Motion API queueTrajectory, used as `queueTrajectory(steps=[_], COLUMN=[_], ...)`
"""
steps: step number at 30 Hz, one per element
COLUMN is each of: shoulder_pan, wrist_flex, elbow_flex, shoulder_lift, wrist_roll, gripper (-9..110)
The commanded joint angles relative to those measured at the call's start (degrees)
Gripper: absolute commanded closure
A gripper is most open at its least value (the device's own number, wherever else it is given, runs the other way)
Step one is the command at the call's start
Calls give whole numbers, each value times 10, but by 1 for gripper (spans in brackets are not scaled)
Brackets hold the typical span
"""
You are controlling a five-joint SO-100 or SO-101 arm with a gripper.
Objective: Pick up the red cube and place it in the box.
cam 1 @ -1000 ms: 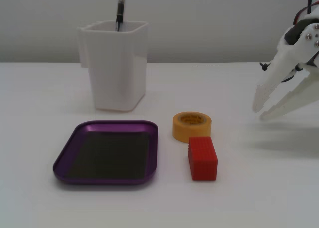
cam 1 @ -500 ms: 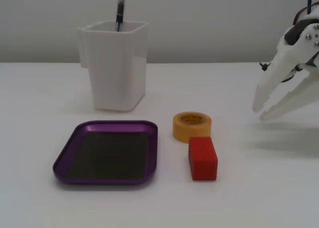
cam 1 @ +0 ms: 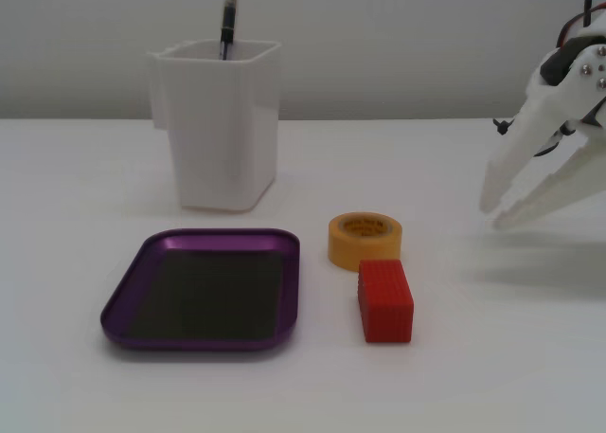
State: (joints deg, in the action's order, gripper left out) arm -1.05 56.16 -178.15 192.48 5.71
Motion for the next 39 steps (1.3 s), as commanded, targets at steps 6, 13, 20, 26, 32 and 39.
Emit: queueTrajectory(steps=[6, 13, 20, 26, 32, 39], shoulder_pan=[0, -9, -8, 1, 3, -4], wrist_flex=[-7, -8, -7, -13, -42, -40], elbow_flex=[-7, -7, -7, 18, 171, 336], shoulder_lift=[42, 42, 42, 42, 25, -219], wrist_roll=[0, 4, -1, -4, -41, -78], gripper=[102, 102, 102, 102, 102, 99])
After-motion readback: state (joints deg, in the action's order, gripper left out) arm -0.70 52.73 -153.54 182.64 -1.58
